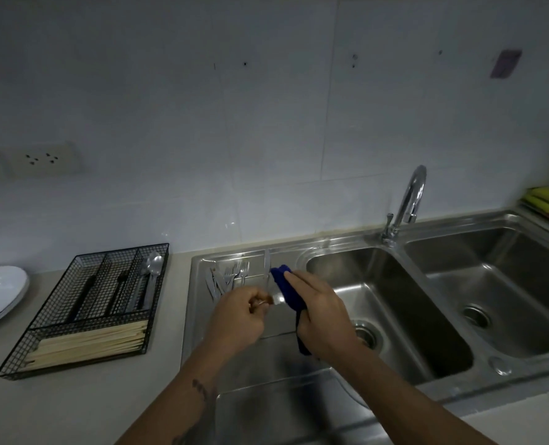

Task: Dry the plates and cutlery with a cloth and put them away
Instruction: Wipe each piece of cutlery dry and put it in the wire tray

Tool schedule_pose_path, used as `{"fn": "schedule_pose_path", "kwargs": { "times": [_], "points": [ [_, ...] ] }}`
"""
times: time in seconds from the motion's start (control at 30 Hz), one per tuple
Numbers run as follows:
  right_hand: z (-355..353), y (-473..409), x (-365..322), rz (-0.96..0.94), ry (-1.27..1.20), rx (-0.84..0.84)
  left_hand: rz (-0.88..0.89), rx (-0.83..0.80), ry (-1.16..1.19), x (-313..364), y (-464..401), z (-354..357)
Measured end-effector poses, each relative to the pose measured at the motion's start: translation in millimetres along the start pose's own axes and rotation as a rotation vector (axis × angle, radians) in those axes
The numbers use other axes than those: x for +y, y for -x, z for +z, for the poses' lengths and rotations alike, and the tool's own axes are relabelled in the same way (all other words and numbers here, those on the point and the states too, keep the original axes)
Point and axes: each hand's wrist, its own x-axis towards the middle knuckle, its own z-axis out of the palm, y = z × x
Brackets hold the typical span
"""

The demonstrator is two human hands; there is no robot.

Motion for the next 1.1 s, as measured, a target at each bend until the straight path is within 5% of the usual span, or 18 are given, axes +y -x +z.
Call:
{"fn": "schedule_pose_path", "kwargs": {
  "times": [0.3, 0.5, 0.7, 0.83, 0.93, 1.1],
  "points": [
    [24, -9, -42, 0.136, 0.011, 0.08, 0.21, 0.094, -0.097, -35, -7, -25],
    [33, -6, -74, 0.227, 0.03, 0.116, -0.287, 0.105, 0.365, -54, -15, -60],
    [51, 3, -121, 0.266, -0.038, 0.139, -0.447, 0.061, 0.647, -51, -19, -78],
    [63, 17, -145, 0.325, -0.016, 0.153, -0.725, 0.064, 0.915, -47, -13, -81],
    [78, 20, -151, 0.239, 0.174, 0.144, -0.7, -0.054, 1.083, -43, 0, -82],
    [73, 30, -126, 0.273, 0.451, 0.075, -0.673, -0.023, 1.182, -44, 9, -94]
  ]
}}
